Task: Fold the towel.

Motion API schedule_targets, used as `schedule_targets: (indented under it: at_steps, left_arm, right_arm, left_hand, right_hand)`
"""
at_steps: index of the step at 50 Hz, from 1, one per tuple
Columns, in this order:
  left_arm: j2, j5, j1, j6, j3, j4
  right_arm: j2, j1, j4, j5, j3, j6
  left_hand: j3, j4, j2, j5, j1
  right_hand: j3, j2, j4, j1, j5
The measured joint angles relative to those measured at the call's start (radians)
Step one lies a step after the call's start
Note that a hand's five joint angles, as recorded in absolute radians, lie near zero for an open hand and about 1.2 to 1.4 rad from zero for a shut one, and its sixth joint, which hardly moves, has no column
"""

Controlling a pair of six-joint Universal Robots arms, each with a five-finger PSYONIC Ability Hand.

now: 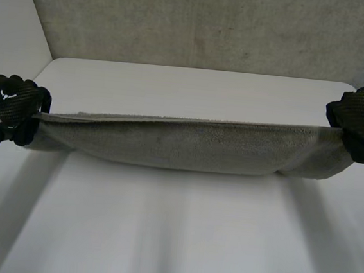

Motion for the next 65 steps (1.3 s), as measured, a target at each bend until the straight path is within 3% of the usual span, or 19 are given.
schedule_targets:
  at_steps: [5,11,20,30,32,35,37,40,46,55,59,65]
  left_arm:
    - [-0.051,0.044,0.004,-0.002,0.024,0.018]
    - [-0.264,0.040,-0.054,0.003,0.160,0.071]
    - [-0.630,0.018,-0.145,0.002,0.497,0.084]
    - [-0.897,-0.014,-0.199,0.004,0.810,0.072]
    - [-0.926,-0.021,-0.202,0.004,0.842,0.070]
    - [-0.962,-0.034,-0.207,0.004,0.879,0.067]
    - [-0.976,-0.043,-0.210,0.005,0.891,0.067]
    - [-0.980,-0.060,-0.213,0.005,0.895,0.066]
    - [-0.920,-0.115,-0.211,-0.003,0.859,0.055]
    - [-0.679,-0.133,-0.184,-0.070,0.655,0.039]
    - [-0.540,-0.132,-0.177,-0.182,0.517,0.039]
    - [-0.403,-0.132,-0.187,-0.376,0.355,0.043]
  right_arm:
    - [0.062,-0.009,-0.015,-0.043,-0.035,-0.001]
    - [0.285,0.031,-0.067,-0.029,-0.149,0.000]
    - [0.680,0.136,-0.090,0.111,-0.463,0.003]
    - [0.941,0.207,-0.169,0.256,-0.726,0.013]
    - [0.964,0.214,-0.192,0.272,-0.745,0.013]
    - [0.995,0.222,-0.233,0.298,-0.761,0.013]
    - [1.007,0.225,-0.256,0.316,-0.765,0.013]
    - [1.011,0.228,-0.277,0.336,-0.764,0.014]
    - [0.951,0.235,-0.302,0.368,-0.716,0.050]
    - [0.680,0.228,-0.280,0.364,-0.459,0.162]
    - [0.552,0.226,-0.241,0.362,-0.291,0.179]
    - [0.506,0.226,-0.195,0.361,-0.139,0.176]
  left_hand:
    - [0.000,0.000,0.000,0.000,0.000]
    - [0.000,0.000,0.000,0.000,0.001]
    - [0.001,0.000,0.000,0.000,0.001]
    - [0.001,0.000,0.000,0.000,-0.001]
    - [-0.206,-0.180,-0.185,-0.164,-0.148]
    - [-0.664,-0.668,-0.637,-0.632,-0.605]
    - [-1.035,-1.042,-1.017,-1.012,-0.993]
    - [-1.259,-1.220,-1.209,-1.225,-1.152]
    - [-1.283,-1.227,-1.235,-1.255,-1.161]
    - [-1.288,-1.227,-1.238,-1.259,-1.164]
    - [-1.288,-1.227,-1.238,-1.257,-1.164]
    - [-1.288,-1.227,-1.238,-1.258,-1.164]
  right_hand:
    - [0.000,0.005,0.000,0.000,0.003]
    - [0.000,0.006,0.000,0.000,0.004]
    - [0.000,0.006,0.000,0.000,0.004]
    - [0.000,0.006,0.000,0.000,0.004]
    - [-0.127,-0.129,-0.113,-0.125,-0.123]
    - [-0.620,-0.642,-0.623,-0.626,-0.661]
    - [-0.951,-0.973,-0.953,-0.961,-1.012]
    - [-1.091,-1.087,-1.081,-1.069,-1.126]
    - [-1.095,-1.087,-1.082,-1.087,-1.126]
    - [-1.095,-1.087,-1.082,-1.091,-1.126]
    - [-1.095,-1.087,-1.082,-1.091,-1.126]
    - [-1.095,-1.087,-1.082,-1.091,-1.126]
